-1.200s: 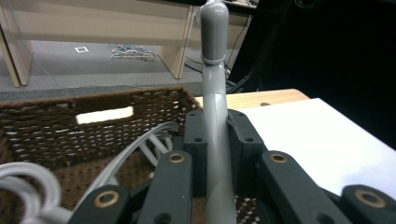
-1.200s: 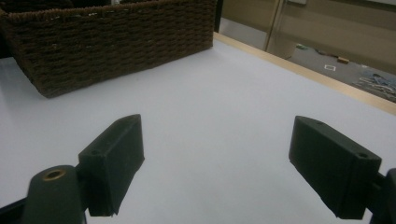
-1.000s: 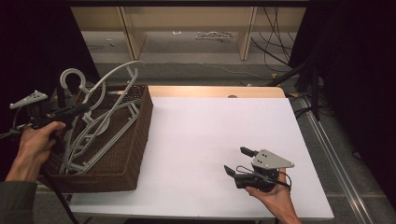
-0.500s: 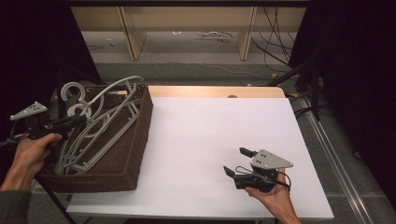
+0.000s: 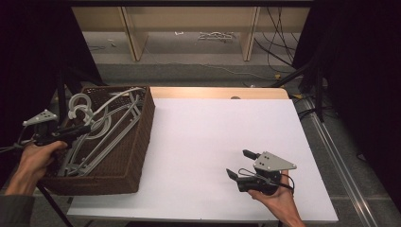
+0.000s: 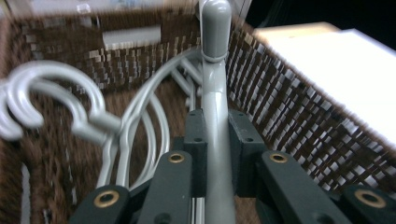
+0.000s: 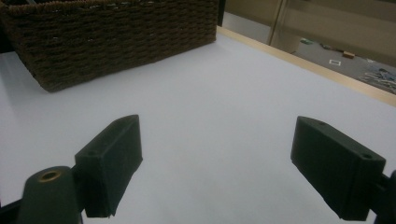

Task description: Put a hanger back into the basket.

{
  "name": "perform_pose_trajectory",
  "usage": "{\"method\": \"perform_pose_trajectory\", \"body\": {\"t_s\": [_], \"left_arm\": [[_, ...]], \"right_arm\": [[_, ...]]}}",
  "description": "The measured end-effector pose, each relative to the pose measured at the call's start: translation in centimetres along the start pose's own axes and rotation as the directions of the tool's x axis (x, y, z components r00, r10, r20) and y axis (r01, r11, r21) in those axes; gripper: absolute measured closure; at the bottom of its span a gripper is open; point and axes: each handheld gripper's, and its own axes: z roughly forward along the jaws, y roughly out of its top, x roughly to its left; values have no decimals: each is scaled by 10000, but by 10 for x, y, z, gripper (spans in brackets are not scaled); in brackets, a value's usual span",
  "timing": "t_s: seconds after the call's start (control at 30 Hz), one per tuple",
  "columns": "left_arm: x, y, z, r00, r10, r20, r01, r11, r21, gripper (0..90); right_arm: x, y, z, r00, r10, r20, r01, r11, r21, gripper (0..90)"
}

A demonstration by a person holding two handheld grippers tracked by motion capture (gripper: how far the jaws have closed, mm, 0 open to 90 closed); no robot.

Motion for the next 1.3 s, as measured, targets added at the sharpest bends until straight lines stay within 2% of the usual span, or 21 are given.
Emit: {"method": "perform_pose_trajectory", "body": {"t_s": [0.1,0.23,0.4,0.57,0.7,0.83,0.9,1.0,1.07,1.13,1.2,1.23,1.3], "left_arm": [[0,-2,8,9999,-73,118,69,9994,342,793],[0,-3,14,9997,-103,244,89,9985,544,793],[4,-6,18,9978,-560,364,534,9963,676,791],[9,-6,18,9945,-1047,-93,1051,9915,766,780],[14,-7,20,9860,-1510,-706,1565,9845,793,762],[21,-7,22,9727,-1906,-1324,2042,9740,982,749],[22,-7,23,9693,-2107,-1267,2243,9689,1048,741],[23,-7,24,9616,-2247,-1577,2435,9633,1125,718],[24,-8,24,9602,-2226,-1689,2434,9631,1146,710],[24,-8,24,9568,-2235,-1858,2471,9621,1156,699],[22,-7,21,9490,-2202,-2258,2461,9647,935,658],[21,-6,20,9475,-2135,-2379,2398,9669,875,620],[20,-5,16,9446,-2172,-2460,2423,9672,765,597]], "right_arm": [[0,0,0,10000,-37,19,37,10000,-14,174],[0,-1,1,10000,-39,67,40,10000,-83,173],[0,-1,1,10000,-14,-5,14,10000,83,173],[0,0,1,10000,-53,-42,54,9999,104,173],[1,-1,2,10000,-5,-69,6,9999,149,173],[0,-1,1,10000,-31,-56,31,9999,139,173],[-1,-1,2,9999,-2,-100,4,9999,141,173],[0,-2,2,10000,10,-62,-9,9999,121,173],[0,-1,0,10000,-26,-46,28,9994,331,173],[0,-1,1,10000,1,-65,0,9998,192,173],[0,-1,0,10000,-25,-44,26,9995,320,173],[0,-1,2,10000,8,-75,-7,9999,119,173],[-1,-1,2,10000,13,-72,-12,9999,160,173]]}}
